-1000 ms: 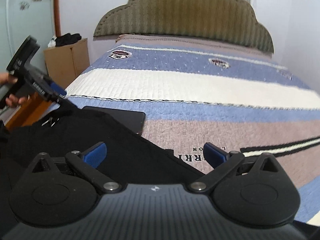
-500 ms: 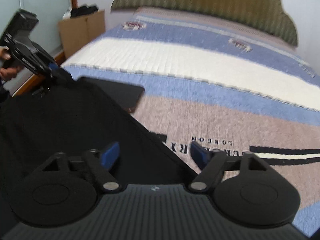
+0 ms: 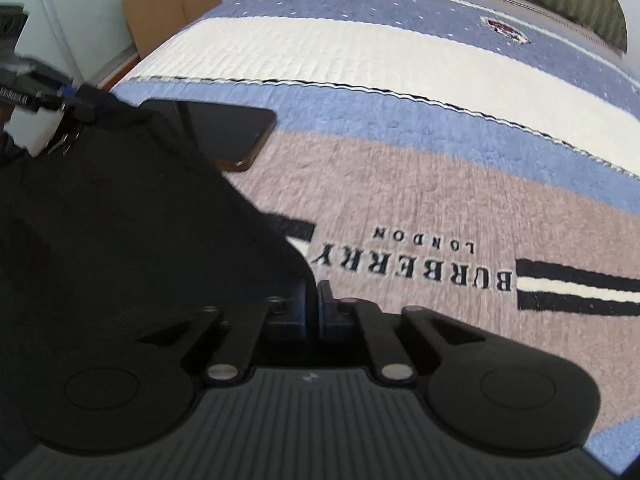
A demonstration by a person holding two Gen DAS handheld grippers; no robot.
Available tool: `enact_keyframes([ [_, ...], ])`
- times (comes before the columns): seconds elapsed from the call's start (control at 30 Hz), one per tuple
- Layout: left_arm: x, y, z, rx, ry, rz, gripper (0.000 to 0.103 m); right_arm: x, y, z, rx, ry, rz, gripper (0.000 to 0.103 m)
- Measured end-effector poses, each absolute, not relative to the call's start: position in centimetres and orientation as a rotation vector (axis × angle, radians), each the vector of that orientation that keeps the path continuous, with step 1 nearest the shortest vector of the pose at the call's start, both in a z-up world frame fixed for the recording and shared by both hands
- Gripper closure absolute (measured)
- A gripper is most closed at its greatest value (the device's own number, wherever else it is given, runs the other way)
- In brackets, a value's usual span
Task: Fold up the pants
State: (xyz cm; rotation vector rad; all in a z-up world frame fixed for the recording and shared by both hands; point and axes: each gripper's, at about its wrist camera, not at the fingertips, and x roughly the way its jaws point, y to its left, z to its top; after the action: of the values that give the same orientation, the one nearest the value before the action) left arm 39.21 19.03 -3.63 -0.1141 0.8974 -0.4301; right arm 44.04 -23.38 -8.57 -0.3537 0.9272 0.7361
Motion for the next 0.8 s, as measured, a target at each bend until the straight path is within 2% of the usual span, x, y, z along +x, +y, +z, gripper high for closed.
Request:
enact_keyframes([
  [0.23, 35.3, 19.1, -1.0, -0.149, 0.824, -0.435, 0.083, 38.1, -22.8, -5.9, -0.474, 0.777, 0.659, 0.098],
  [0.47, 27.7, 19.3, 1.4, -0.156, 0.793, -0.439, 0.086, 27.9, -22.7, -2.4, -0.563, 0.63, 0.602, 0.098],
  [0.8, 16.3, 22.1, -1.1, -0.225, 0.814, -0.364, 0.086, 13.3, -22.4, -1.2, -0.571, 0.575, 0.602, 0.099],
])
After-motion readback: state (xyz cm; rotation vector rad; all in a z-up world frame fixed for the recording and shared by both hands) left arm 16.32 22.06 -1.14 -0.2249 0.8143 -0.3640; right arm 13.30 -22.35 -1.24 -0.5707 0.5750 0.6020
